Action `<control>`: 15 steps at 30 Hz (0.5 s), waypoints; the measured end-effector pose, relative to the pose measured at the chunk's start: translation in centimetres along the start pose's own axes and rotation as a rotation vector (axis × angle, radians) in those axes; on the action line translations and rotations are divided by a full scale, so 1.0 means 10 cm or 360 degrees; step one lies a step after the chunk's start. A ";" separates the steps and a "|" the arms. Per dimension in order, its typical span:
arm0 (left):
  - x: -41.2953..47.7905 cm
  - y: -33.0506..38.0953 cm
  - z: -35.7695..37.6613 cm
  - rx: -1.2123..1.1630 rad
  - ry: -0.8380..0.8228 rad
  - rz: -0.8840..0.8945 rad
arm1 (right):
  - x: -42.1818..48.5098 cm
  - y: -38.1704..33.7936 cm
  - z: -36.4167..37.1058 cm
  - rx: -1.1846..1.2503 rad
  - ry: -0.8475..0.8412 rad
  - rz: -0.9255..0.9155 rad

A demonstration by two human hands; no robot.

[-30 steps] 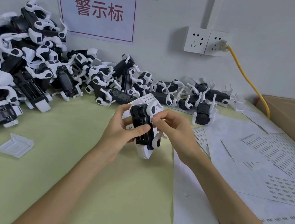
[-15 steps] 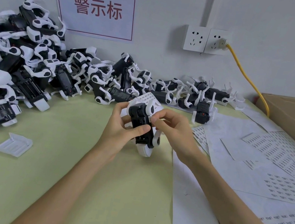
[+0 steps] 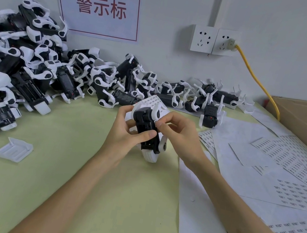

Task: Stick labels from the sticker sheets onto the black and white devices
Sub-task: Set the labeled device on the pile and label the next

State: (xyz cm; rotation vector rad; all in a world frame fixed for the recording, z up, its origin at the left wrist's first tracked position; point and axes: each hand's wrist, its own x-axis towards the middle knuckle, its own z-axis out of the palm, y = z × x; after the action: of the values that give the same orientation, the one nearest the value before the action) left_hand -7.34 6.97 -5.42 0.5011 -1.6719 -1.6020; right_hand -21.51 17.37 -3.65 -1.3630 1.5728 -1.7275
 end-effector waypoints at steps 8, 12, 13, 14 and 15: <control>-0.01 0.01 -0.01 0.0001 0.0012 -0.0008 | 0.01 0.03 -0.02 0.0041 -0.0030 0.0060; -0.01 0.01 -0.01 -0.0011 -0.0006 -0.0008 | 0.03 0.03 -0.04 0.0070 -0.0059 0.0073; -0.01 0.01 -0.01 -0.0015 -0.0009 -0.0003 | 0.03 0.03 -0.04 0.0077 -0.0065 0.0078; -0.01 0.00 -0.01 -0.0016 -0.0011 0.0000 | 0.03 0.03 -0.04 0.0077 -0.0069 0.0086; -0.01 0.00 -0.01 -0.0015 -0.0013 0.0002 | 0.03 0.03 -0.04 0.0075 -0.0071 0.0096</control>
State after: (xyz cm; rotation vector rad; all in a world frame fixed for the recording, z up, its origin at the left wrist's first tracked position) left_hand -7.24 6.99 -5.41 0.4895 -1.6694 -1.6127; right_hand -22.07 17.18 -3.78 -1.3091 1.5238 -1.6768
